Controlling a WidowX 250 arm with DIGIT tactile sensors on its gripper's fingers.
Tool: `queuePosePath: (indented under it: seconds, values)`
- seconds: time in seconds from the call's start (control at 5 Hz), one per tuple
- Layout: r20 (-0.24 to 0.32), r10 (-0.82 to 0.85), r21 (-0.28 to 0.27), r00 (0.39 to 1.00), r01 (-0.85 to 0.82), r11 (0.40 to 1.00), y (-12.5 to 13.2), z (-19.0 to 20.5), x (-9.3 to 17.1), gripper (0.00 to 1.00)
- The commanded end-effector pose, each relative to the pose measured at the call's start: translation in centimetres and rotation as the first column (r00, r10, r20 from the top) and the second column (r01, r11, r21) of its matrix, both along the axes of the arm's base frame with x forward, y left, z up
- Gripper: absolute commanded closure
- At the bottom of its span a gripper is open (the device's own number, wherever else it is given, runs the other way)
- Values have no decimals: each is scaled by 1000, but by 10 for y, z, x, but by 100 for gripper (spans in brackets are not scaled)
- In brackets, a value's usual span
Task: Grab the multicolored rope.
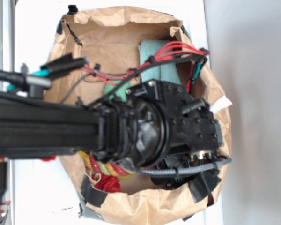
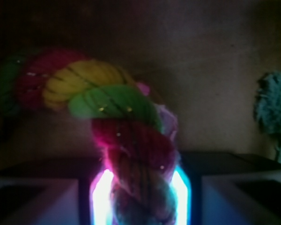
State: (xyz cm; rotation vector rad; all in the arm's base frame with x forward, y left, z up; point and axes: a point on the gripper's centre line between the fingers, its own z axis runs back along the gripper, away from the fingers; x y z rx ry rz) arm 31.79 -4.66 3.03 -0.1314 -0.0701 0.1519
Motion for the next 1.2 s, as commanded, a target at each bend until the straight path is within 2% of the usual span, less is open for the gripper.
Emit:
queuePosePath:
  seconds: [0.0, 0.2, 0.4, 0.6, 1.0]
  values:
    - [157, -109, -16, 982, 113, 993, -14, 69, -21, 100]
    - [160, -109, -15, 981, 113, 993, -8, 97, -34, 100]
    - [179, -80, 10, 980, 80, 997, 1, 114, -37, 100]
    - [202, 22, 53, 979, -33, 998, 23, 124, -25, 100]
    - [271, 77, 225, 959, -141, 964, 55, 132, -14, 100]
